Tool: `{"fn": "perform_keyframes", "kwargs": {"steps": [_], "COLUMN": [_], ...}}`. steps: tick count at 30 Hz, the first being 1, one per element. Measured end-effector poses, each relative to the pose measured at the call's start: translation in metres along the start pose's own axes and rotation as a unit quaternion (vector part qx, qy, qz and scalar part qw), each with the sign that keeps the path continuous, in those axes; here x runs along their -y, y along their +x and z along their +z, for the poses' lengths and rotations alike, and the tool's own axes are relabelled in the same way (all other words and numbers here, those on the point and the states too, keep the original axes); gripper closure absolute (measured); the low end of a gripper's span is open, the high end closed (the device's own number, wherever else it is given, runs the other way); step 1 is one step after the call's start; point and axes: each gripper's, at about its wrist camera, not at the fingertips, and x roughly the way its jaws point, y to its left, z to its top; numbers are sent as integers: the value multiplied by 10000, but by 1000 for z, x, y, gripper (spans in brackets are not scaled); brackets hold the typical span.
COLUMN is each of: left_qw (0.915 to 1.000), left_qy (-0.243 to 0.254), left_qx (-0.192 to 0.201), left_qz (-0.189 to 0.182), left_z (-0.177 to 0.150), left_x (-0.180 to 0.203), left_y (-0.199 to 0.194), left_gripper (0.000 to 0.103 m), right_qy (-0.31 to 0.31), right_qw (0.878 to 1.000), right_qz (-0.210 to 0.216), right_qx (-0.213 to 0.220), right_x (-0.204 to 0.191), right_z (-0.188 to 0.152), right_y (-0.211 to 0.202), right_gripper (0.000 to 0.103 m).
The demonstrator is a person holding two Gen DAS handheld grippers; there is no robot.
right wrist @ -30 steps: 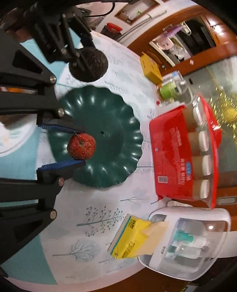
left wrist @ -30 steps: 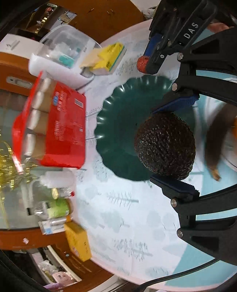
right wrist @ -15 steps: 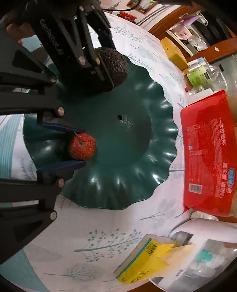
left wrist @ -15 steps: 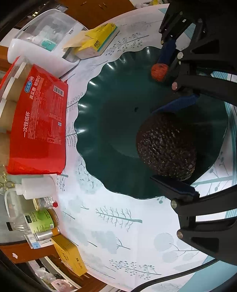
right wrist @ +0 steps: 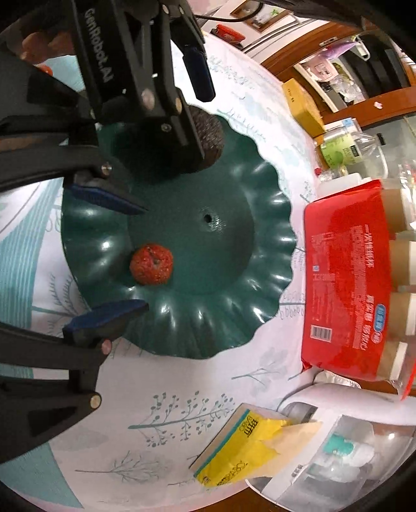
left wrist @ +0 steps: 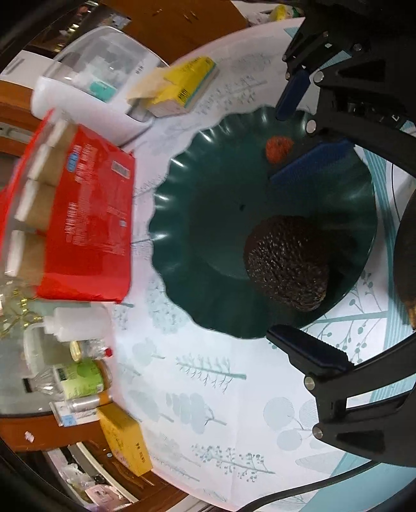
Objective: Organize fruits
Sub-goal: 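Carry avocado and lychee to the green plate and release both, then move both open tools back over the white fruit plate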
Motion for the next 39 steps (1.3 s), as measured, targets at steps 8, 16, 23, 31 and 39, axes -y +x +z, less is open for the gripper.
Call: {"fn": "perform_keyframes", "kwargs": {"steps": [8, 16, 23, 31, 39], "left_qw": [9991, 9989, 9972, 9973, 9975], "left_qy": [10, 102, 118, 121, 307], "left_qx": [404, 458, 723, 700, 562], "left_qz": [-97, 30, 175, 157, 316], "left_z": [-1, -8, -28, -69, -112], "left_x": [3, 7, 13, 21, 32], "left_y": [-54, -110, -159, -196, -208], "left_gripper": [15, 15, 15, 15, 15], "right_qy": [178, 215, 129, -87, -163], "right_qw": [9994, 9980, 9965, 9963, 9970], "right_qz": [186, 238, 358, 469, 574], "right_qx": [222, 548, 750, 722, 494], "right_x": [5, 6, 2, -10, -18], "right_z": [3, 3, -17, -54, -88], "right_y": [-39, -91, -138, -167, -176], "right_gripper": [47, 47, 47, 47, 47]}}
